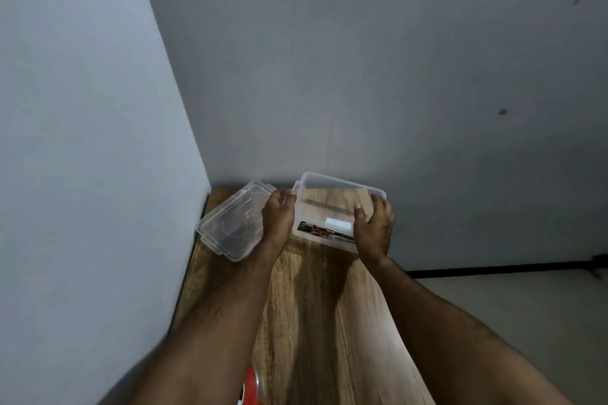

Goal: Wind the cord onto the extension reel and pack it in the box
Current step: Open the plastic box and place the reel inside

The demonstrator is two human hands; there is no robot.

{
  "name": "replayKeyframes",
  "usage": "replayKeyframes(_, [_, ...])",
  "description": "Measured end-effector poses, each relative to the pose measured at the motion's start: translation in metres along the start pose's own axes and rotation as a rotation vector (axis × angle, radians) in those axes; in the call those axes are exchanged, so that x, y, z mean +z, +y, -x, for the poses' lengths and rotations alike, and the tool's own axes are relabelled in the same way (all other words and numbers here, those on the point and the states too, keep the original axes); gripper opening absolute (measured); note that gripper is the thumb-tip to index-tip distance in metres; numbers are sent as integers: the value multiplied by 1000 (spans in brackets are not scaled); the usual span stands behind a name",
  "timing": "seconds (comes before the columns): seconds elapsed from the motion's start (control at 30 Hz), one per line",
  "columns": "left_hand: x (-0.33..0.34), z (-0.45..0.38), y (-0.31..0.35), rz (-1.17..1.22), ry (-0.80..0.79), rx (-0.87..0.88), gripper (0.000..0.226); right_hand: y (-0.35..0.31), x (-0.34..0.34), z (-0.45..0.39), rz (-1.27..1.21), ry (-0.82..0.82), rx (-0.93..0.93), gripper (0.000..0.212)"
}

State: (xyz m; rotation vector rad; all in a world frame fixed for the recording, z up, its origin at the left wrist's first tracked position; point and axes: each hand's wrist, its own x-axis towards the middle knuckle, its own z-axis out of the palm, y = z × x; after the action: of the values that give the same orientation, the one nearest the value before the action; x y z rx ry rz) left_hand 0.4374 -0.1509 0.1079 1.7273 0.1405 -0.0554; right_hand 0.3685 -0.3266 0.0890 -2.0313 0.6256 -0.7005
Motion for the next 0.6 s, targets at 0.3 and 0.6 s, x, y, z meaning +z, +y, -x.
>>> replayKeyframes(0.3, [27, -46, -15, -17, -8, -83, 21, 28, 5, -40, 132, 99, 53, 42])
replayKeyframes(0.6, [36, -62, -28, 8, -80, -188, 33, 30, 8, -45, 48, 27, 221, 23])
